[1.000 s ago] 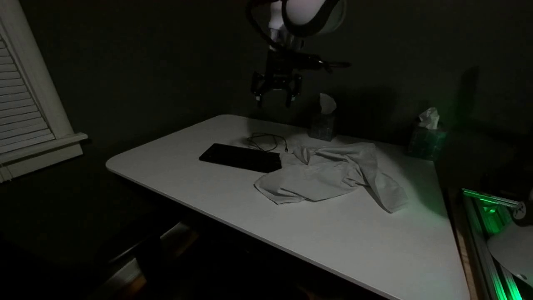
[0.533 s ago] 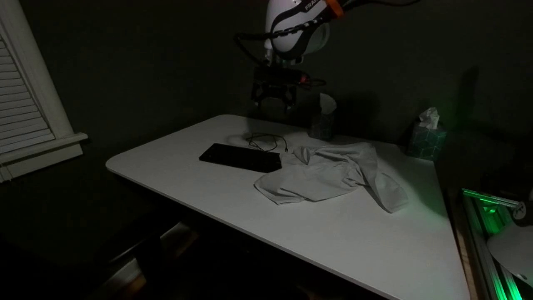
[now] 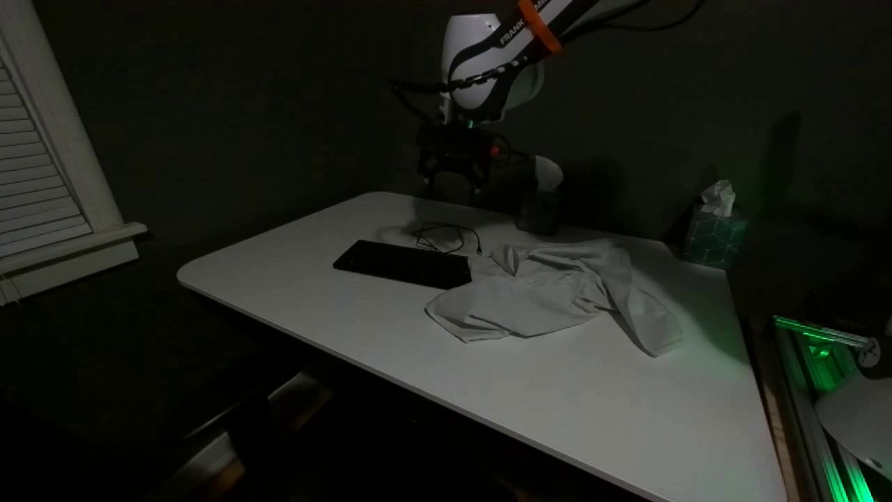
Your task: Push the black object to the left
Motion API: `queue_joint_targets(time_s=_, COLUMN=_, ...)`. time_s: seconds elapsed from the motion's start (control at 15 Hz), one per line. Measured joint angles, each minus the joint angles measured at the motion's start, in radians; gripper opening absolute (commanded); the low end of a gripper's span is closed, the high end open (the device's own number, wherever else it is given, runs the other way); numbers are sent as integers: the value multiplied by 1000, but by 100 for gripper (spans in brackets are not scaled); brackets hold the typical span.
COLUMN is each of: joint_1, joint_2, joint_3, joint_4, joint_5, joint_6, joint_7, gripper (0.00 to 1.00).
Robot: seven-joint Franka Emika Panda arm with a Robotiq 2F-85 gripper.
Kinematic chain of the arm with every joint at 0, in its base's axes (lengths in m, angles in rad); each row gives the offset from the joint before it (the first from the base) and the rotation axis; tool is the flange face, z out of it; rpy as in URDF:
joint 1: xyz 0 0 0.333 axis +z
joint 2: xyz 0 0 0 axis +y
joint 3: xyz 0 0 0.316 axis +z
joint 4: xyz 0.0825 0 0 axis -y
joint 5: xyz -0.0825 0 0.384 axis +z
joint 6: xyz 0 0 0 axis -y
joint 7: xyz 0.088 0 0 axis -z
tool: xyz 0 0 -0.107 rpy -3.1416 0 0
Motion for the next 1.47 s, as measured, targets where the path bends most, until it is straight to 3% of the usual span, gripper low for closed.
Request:
queue_joint_targets(time_s=0.33, joint_1=-1, joint_2=8, joint_3=-4, joint_4=7, joint_5=0, joint_6=0, joint_7=-2, gripper=100)
queue_joint_targets(time_s=0.67, joint_1=-9, joint_2=112, joint_3=-15, joint_4=71, joint_5=17, joint_6=0, joint_7=-7, gripper=100)
queue_joint_targets(time_s=1.47, joint_1=-88, joint_2=463, joint_3=3, joint_4=417, joint_5=143, joint_6=3, joint_7=-137, gripper=100)
